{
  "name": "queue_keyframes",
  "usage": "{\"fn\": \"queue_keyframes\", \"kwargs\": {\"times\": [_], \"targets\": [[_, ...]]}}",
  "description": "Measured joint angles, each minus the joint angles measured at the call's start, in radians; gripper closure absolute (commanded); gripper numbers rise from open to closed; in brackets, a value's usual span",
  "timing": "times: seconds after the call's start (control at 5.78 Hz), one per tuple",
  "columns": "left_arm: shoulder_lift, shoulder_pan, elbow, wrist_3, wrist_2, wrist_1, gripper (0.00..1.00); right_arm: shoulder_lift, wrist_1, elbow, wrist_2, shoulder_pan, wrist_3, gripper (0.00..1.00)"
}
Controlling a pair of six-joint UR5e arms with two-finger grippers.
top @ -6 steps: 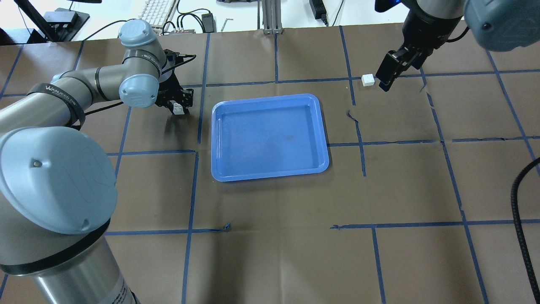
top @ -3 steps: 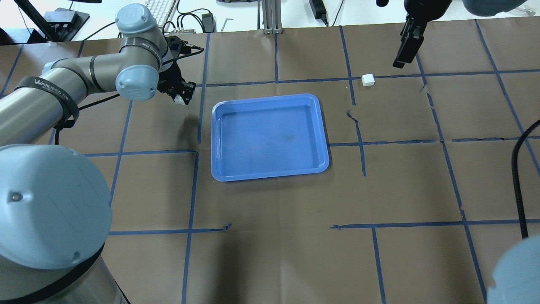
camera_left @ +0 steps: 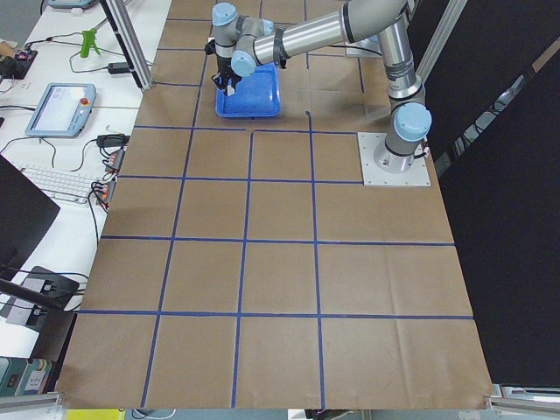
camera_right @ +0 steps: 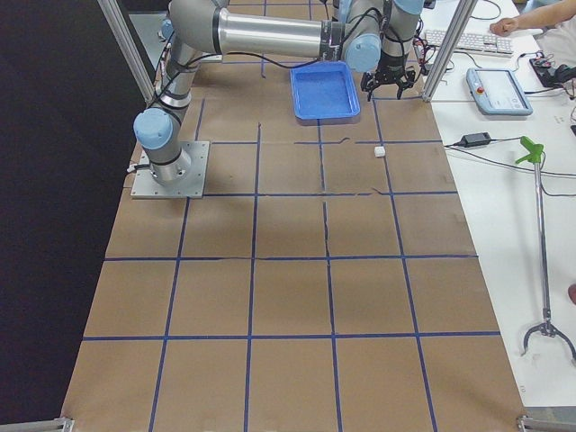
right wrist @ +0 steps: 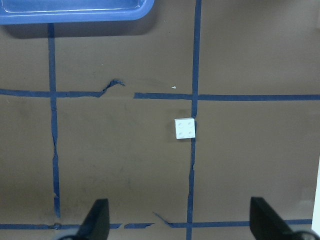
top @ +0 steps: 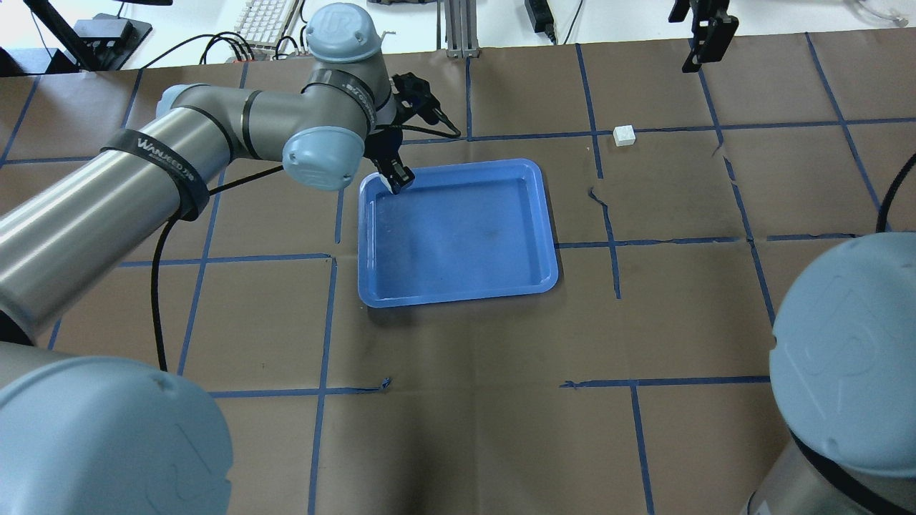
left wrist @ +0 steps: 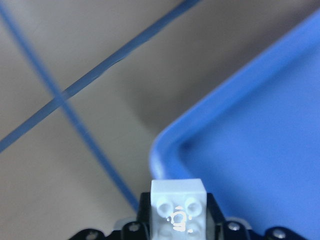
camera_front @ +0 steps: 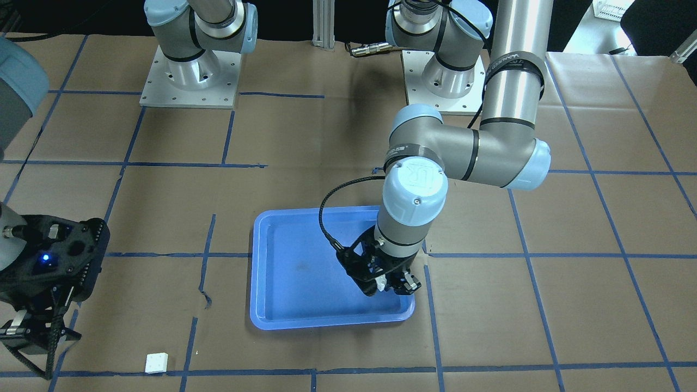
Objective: Assemble white blocks and place on blue tray
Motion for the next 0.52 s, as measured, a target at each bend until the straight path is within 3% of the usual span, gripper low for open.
{"fn": "queue_keyframes", "kwargs": {"times": [0.17, 0.52], "targets": [[-0.006, -0.040, -0.018, 0.163, -0.007, 0.016, 0.83, 0.024, -0.002, -0.008, 0.048, -0.033, -0.010, 0.00], [-0.024, -0.070, -0.126, 0.330, -0.031, 0.149, 0.78, 0.101, -0.001, -0.007, 0.255, -0.113, -0.040, 0.00]]}}
